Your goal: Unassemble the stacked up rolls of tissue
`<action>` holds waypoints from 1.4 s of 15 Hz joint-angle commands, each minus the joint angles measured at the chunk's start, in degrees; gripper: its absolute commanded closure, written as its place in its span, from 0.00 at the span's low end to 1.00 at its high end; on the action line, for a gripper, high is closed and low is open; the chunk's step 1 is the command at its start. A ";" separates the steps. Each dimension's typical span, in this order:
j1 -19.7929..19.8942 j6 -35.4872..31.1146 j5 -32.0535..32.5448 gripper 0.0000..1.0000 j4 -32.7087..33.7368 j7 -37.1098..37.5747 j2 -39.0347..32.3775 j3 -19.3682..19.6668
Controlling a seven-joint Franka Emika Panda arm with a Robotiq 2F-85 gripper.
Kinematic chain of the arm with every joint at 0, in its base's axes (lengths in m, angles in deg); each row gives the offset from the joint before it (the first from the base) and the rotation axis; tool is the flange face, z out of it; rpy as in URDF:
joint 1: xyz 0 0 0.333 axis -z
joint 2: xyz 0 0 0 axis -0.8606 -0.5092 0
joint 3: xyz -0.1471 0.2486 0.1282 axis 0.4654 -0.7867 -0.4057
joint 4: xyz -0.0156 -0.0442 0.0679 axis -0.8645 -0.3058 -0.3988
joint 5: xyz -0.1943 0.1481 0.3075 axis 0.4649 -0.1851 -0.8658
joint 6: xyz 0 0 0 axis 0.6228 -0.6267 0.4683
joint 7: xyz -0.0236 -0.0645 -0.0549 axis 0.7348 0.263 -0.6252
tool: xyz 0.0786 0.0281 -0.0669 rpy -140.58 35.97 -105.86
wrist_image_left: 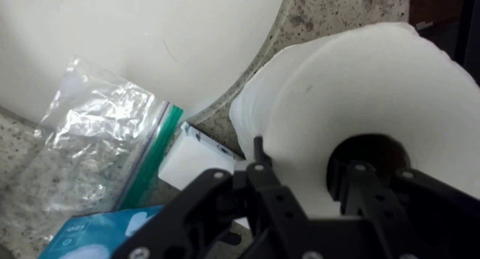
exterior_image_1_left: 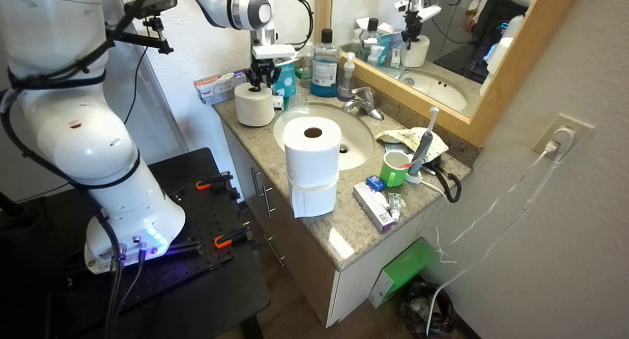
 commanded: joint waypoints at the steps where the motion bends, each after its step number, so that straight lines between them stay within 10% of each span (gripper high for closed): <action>1: 1.49 -3.32 -2.80 0.88 -1.62 -2.56 0.21 -1.11; 7: 1.54 -1.58 -3.62 0.88 -1.02 -2.98 0.05 -0.99; 8: 0.87 -1.02 -2.02 0.63 -0.16 -1.43 -0.30 -0.29; 21: 0.88 -1.02 -2.07 0.63 -0.16 -1.43 -0.30 -0.29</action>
